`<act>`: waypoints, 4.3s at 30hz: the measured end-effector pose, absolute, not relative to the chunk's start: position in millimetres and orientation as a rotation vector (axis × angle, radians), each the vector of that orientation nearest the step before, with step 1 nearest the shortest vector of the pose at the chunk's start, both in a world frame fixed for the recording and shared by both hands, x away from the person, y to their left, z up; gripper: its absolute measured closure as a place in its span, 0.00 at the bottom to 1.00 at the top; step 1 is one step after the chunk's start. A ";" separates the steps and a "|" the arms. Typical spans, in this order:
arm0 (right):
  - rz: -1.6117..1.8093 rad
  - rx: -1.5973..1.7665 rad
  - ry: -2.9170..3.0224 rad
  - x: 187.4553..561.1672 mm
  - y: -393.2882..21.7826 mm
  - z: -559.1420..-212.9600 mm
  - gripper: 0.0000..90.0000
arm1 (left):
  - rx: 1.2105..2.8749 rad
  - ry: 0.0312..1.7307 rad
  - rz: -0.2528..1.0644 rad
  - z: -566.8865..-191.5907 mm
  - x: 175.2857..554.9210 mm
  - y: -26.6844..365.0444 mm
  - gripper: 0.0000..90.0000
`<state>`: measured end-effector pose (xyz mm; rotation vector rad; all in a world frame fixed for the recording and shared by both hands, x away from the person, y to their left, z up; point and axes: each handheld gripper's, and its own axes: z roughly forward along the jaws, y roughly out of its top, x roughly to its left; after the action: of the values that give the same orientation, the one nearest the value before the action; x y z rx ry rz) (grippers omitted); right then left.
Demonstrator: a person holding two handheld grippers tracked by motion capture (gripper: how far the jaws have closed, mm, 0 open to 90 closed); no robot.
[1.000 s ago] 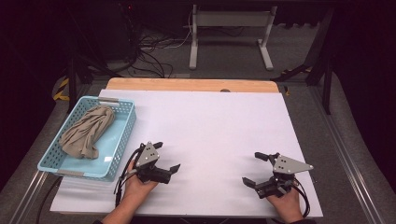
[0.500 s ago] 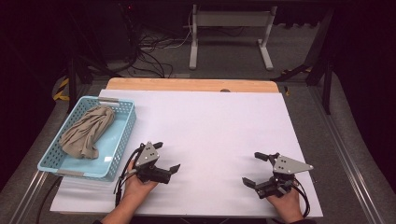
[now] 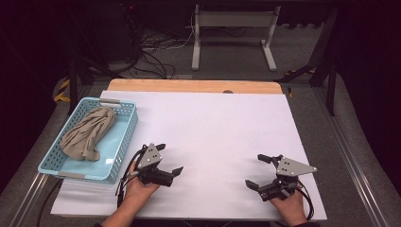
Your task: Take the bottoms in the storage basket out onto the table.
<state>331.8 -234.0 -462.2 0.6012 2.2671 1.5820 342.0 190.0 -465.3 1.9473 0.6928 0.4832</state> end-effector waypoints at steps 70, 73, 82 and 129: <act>1.573 0.603 2.286 332.7 -232.4 -463.7 0.00 | 2.035 0.689 0.484 -383.0 373.7 219.3 0.00; 1.572 0.604 2.287 332.9 -232.3 -463.9 0.00 | 2.042 0.695 0.492 -378.9 376.5 221.7 0.00; 1.571 0.606 2.289 333.1 -232.5 -463.9 0.00 | 2.046 0.701 0.517 -368.7 380.6 227.4 0.00; 1.586 0.603 2.303 333.1 -231.8 -463.8 0.00 | 2.083 0.866 0.645 -341.4 414.0 282.7 0.00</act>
<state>333.1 -231.8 -463.8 0.6029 2.3032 1.5856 414.0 282.7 -341.4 2.0832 0.8657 0.6454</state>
